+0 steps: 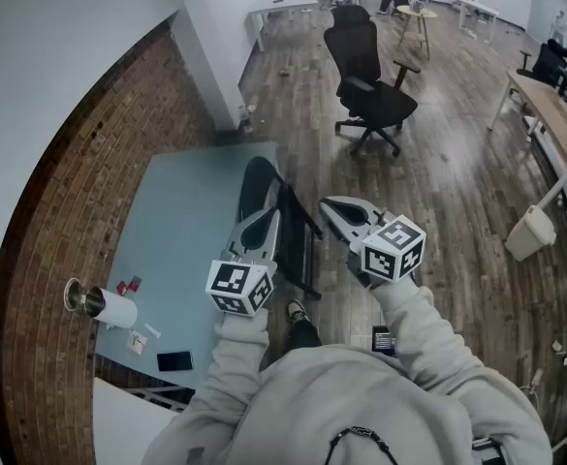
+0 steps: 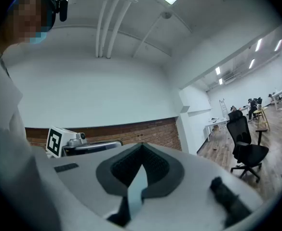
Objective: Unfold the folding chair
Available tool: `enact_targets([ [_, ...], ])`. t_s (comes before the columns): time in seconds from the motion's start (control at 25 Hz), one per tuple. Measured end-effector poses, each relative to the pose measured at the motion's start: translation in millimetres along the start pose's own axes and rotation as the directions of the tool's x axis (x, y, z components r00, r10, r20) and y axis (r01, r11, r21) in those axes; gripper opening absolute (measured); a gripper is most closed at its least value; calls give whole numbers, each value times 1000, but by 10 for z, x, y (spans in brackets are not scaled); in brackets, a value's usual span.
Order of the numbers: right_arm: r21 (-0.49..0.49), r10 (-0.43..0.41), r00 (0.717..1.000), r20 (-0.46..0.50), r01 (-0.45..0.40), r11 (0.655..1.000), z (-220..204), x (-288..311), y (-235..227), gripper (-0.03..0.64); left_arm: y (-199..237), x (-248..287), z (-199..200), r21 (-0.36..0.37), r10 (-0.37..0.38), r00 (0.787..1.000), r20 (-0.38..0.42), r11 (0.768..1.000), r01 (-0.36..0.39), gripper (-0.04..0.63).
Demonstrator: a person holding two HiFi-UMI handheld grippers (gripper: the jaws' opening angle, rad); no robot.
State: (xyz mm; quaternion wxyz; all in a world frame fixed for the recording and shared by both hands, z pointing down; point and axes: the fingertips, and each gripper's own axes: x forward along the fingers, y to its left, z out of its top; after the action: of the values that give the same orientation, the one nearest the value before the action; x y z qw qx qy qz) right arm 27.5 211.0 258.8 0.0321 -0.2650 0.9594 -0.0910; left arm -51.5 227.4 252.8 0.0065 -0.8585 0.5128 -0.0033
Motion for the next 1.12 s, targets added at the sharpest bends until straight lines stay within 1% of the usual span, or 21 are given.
enact_targets([
  [0.2, 31, -7, 1000, -4, 7, 999, -55, 388, -312, 6, 402, 293, -86, -16, 0, 1000, 5, 1000, 0, 6],
  [0.36, 13, -7, 1000, -24, 8, 1000, -25, 769, -556, 6, 773, 563, -86, 0, -3, 1000, 7, 1000, 3, 6],
  [0.44, 17, -8, 1000, -31, 8, 1000, -18, 1030, -720, 6, 1023, 745, -115, -2, -5, 1000, 4, 1000, 5, 6],
  [0.6, 27, -16, 998, -66, 18, 999, -133, 1621, -1072, 6, 1554, 1073, -258, 7, -24, 999, -22, 1000, 24, 6],
  [0.76, 40, -74, 995, -61, 76, 996, -97, 2273, -1498, 6, 2229, 1454, -405, -2, -36, 998, -53, 999, 36, 6],
  [0.84, 43, -95, 994, -55, 97, 994, -75, 2514, -1657, 6, 2461, 1631, -504, 3, -55, 995, -80, 998, 55, 6],
  [1.0, 71, -127, 989, -69, 132, 989, -119, 2765, -1964, 6, 2671, 1920, -648, -24, -104, 988, -116, 995, 102, 6],
  [1.12, 81, -153, 985, -81, 159, 984, -129, 2839, -2150, 6, 2712, 2031, -719, -20, -128, 982, -142, 992, 126, 6],
])
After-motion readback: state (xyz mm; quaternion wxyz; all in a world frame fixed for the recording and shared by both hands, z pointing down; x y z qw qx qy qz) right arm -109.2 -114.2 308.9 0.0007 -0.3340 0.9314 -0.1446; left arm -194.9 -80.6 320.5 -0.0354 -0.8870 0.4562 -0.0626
